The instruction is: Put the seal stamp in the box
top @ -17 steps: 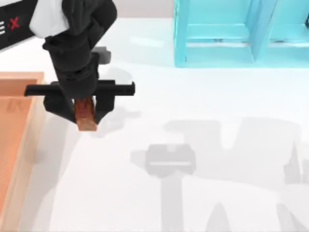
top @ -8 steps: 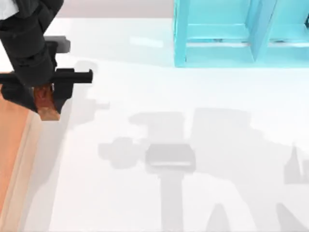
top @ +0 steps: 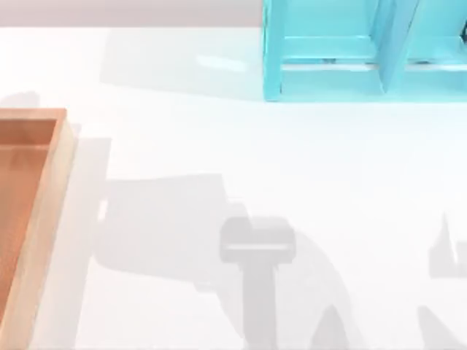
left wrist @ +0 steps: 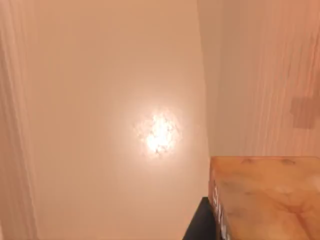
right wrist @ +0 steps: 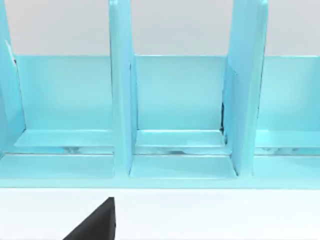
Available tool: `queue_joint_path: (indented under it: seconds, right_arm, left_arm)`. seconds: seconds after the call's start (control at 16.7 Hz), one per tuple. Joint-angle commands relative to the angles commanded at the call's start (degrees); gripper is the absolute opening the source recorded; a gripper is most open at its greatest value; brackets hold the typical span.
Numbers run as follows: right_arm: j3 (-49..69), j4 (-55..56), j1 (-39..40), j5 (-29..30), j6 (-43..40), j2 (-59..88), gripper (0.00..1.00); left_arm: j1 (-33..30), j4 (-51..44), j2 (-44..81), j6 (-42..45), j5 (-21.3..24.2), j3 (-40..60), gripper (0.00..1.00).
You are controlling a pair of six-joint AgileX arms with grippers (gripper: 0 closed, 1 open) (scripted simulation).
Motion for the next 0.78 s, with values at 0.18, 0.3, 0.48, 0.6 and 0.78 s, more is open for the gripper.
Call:
queue_joint_path:
  seconds: [0.18,0.3,0.48,0.6,0.78]
  right_arm:
    - [0.0,0.0,0.0,0.0,0.0,0.0,1.0]
    - [0.0,0.0,0.0,0.0,0.0,0.0,1.0]
    - [0.0,0.0,0.0,0.0,0.0,0.0,1.0]
    - [0.0,0.0,0.0,0.0,0.0,0.0,1.0]
    - [0.0,0.0,0.0,0.0,0.0,0.0,1.0]
  left_arm:
    - [5.4,-0.7,-1.4,5.4,0.1,0.1,0.0]
    - [6.0,-0.8,-1.6,6.1,0.2,0.1,0.0]
    - [5.8,-0.7,-1.3,6.1,0.0,0.0,0.0]
    - [5.9,0.3,-1.3,6.1,0.1,-0.9,0.0]
    - [6.0,5.3,-1.0,6.1,0.1,-5.4,0.0]
